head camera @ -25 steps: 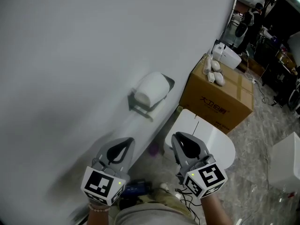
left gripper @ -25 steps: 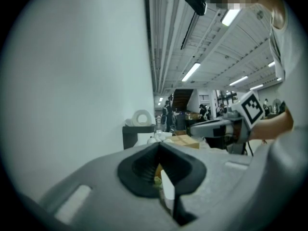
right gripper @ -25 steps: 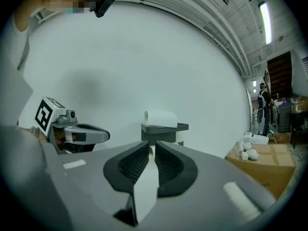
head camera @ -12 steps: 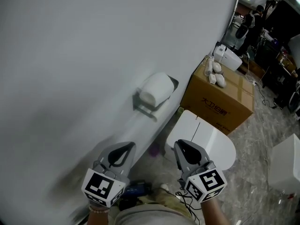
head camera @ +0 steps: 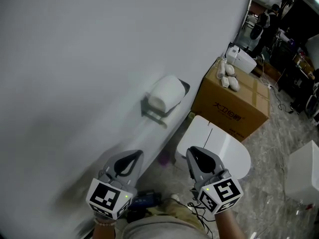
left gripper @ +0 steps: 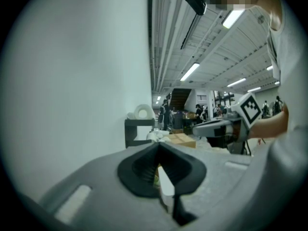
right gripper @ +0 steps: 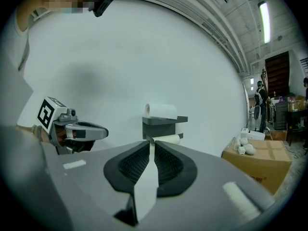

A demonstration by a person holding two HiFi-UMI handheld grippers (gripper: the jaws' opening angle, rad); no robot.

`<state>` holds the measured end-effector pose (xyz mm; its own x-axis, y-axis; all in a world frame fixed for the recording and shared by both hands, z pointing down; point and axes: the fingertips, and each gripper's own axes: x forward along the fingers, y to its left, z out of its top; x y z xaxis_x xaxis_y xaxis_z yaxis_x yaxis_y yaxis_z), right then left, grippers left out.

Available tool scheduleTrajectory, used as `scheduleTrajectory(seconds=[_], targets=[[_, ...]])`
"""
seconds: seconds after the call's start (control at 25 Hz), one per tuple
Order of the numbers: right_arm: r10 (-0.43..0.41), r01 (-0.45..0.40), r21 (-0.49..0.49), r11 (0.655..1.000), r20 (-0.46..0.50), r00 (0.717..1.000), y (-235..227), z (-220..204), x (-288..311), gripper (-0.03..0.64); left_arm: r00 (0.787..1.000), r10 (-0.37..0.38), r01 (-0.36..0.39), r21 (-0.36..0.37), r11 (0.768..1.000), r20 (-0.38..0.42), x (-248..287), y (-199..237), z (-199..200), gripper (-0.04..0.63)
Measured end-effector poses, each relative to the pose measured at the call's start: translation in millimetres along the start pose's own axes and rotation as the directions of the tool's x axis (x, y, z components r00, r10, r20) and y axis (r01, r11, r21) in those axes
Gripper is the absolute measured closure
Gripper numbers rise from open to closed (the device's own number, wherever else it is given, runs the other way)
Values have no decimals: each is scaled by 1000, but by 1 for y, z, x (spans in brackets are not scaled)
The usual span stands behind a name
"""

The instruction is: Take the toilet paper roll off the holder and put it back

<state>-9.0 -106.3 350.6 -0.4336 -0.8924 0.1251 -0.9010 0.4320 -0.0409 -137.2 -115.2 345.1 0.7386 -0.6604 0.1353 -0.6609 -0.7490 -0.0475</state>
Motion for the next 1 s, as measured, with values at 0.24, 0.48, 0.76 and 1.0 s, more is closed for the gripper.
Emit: scheduleTrajectory(seconds=[0.24,0.48,0.76,1.0], targets=[[6,-6,9,1000,1,1000,1,0,2,588,1000,-7,7,-35,999,11,1,2,-2,601],[6,-6,9,1000,-5,1000,1,1,3,591,1000,-14,14,-41,999,12,3,2,-2,601],[-3,3,13,1000,-6,1000,-2,-3,5,591,1000,-18,18,-37,999,6,6,3,-6,601],[0,0,17,1000,-11,1000,0,-4,9,591,1000,-16,16,-34,999,-4,5,5,-6,601]])
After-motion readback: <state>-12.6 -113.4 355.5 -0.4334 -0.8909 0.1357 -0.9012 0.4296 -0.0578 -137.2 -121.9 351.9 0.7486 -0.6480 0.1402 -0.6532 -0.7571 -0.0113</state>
